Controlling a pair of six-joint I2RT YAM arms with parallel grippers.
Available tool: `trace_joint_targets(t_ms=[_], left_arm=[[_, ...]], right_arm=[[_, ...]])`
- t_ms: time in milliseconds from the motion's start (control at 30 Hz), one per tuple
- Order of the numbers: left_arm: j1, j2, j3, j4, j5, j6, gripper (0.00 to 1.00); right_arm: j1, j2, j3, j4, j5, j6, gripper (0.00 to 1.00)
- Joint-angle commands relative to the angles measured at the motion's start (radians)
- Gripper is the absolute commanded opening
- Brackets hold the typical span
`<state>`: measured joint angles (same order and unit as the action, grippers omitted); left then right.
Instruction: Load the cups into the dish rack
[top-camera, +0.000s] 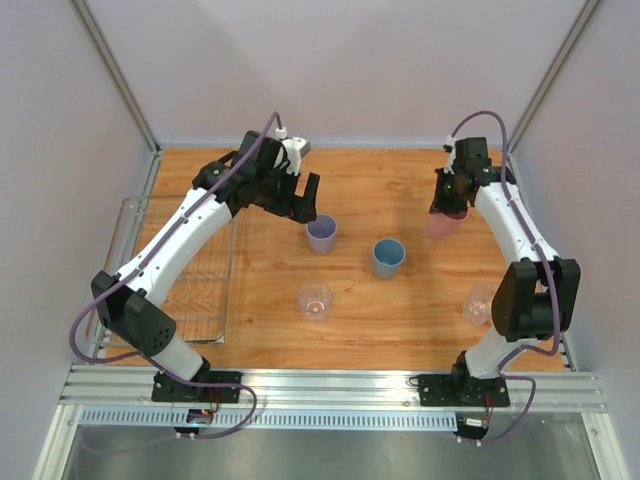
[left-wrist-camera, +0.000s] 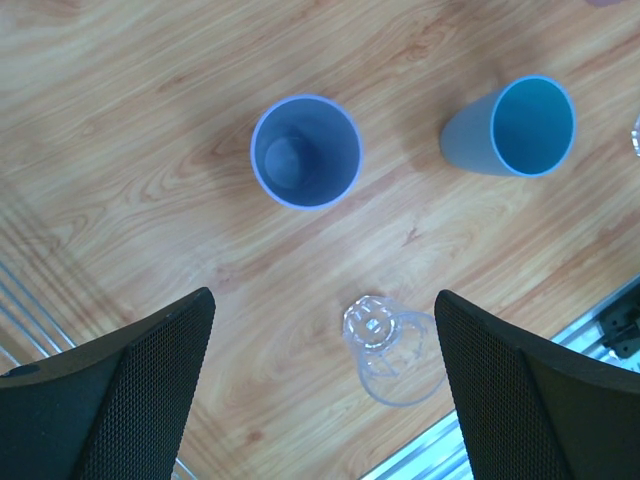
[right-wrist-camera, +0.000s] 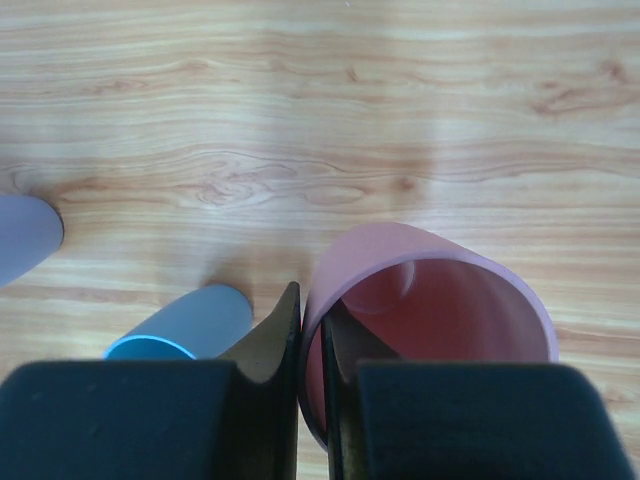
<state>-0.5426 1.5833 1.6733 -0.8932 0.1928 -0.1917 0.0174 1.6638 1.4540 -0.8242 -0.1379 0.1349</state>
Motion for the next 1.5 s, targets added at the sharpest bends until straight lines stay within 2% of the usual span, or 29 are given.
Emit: trace_joint_targets(t_ms=[0,200,367,600,800,933,967,1000,1033,1100,1133,1200,1233,1267,1333,1400,1433,1467], left_arm=[[0.001,-0.054,-0.033,0.000,-0.076,0.008,1.00],[0.001,-0.088,-0.073,0.020,-0.101,0.000,1.00],[0.001,-0.100,-0.096,0.028,-0.104,0.001,1.00],[0.000,-0.117,-0.110,0.045,-0.076,-0.008,1.00],[0.001,-0.144,-0.119,0.158,0.051,0.026,1.00],[0.001,-0.174,-0.098,0.279,0.077,-0.001,1.00],[0.001,-0.171,-0.078,0.302,0.051,-0.038,1.00],[0.001,-0.167,-0.054,0.307,0.021,-0.161,1.00],[0.003,-0.167,-0.015,0.316,-0.016,-0.225,1.00],[0.004,-0.175,-0.001,0.370,-0.067,-0.375,1.00],[0.004,-0.196,-0.021,0.437,-0.087,-0.541,1.00],[0.004,-0.226,-0.076,0.532,-0.099,-0.740,1.00],[0.004,-0.239,-0.139,0.574,-0.102,-0.923,1.00],[0.004,-0.262,-0.168,0.646,-0.111,-1.007,1.00],[0.004,-0.279,-0.231,0.683,-0.119,-1.159,1.00],[0.004,-0.302,-0.277,0.721,-0.118,-1.380,1.00],[0.004,-0.302,-0.287,0.721,-0.118,-1.381,1.00],[0.003,-0.312,-0.296,0.731,-0.116,-1.447,1.00]], right_arm=[[0.065,-0.023,0.043,-0.026,0.262,0.031,0.00],[0.144,0.028,0.003,0.008,0.414,0.023,0.01],[0.153,0.043,-0.067,0.138,0.377,0.037,0.01],[0.153,0.094,-0.002,0.108,0.322,0.084,0.01],[0.154,0.027,0.235,-0.018,0.150,0.155,0.01],[0.154,-0.038,0.336,-0.026,-0.087,0.302,0.00],[0.157,-0.056,0.313,0.003,-0.119,0.343,0.01],[0.164,-0.112,0.275,0.049,-0.146,0.429,0.00],[0.188,-0.143,0.240,0.168,-0.155,0.463,0.01],[0.223,-0.206,0.125,0.291,-0.129,0.524,0.00],[0.255,-0.257,0.088,0.429,-0.114,0.575,0.00],[0.283,-0.298,-0.010,0.554,-0.109,0.624,0.00],[0.300,-0.323,-0.038,0.668,-0.114,0.672,0.01],[0.311,-0.332,-0.059,0.719,-0.114,0.683,0.00],[0.343,-0.354,-0.125,0.872,-0.095,0.687,0.00],[0.371,-0.387,-0.156,0.980,-0.071,0.694,0.01],[0.380,-0.388,-0.158,1.002,-0.062,0.693,0.01],[0.391,-0.398,-0.158,1.019,-0.048,0.675,0.00]])
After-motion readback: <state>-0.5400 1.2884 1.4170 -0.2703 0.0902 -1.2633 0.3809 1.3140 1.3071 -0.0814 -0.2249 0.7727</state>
